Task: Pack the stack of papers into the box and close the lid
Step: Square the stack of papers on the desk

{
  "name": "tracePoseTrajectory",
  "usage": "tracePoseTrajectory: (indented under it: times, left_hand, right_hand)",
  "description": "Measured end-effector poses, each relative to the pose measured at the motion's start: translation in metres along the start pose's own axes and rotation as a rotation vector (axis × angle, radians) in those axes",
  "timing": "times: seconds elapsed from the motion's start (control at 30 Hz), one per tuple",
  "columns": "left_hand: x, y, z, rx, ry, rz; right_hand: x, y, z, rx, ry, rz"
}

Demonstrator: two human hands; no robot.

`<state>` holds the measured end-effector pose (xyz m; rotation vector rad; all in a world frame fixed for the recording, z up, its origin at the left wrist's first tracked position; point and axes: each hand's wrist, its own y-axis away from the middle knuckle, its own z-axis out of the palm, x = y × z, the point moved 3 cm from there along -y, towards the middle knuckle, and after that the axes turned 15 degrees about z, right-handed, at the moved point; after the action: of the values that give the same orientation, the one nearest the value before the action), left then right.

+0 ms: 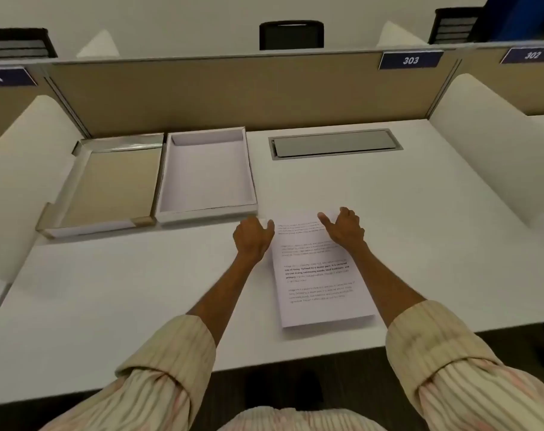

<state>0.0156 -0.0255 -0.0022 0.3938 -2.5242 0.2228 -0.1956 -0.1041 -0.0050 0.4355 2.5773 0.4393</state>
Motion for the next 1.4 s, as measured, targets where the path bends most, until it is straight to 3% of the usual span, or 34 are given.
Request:
tracePoseTrajectory:
  times: [0.2, 0.43, 0.67, 0.93, 1.1, 1.4]
  left_hand:
    - [0.008, 0.009, 0.021, -0.131, 0.141, -0.179]
    - [0.029, 0.006, 0.036, -0.125, 0.382, -0.352]
    - [0.036, 0.000, 0.040, -0.163, 0.420, -0.516]
    - [0.030, -0.009, 0.039, -0.235, 0.460, -0.573]
    - [0.035, -0.011, 0.043, -0.294, 0.244, -0.619]
    - [0.029, -0.011, 0.044, -0.168, 0.605, -0.597]
  right_hand:
    - [0.019, -0.005, 0.007, -0.093, 0.035, 0.086]
    - [0.022, -0.013, 0.013, -0.039, 0.055, 0.099]
    - [0.025, -0.013, 0.019, -0.016, 0.026, 0.087]
    - [0.025, -0.013, 0.024, 0.019, -0.001, 0.099]
    - [0.025, -0.014, 0.026, 0.031, -0.005, 0.116]
    - [0.025, -0.013, 0.027, 0.029, -0.028, 0.135]
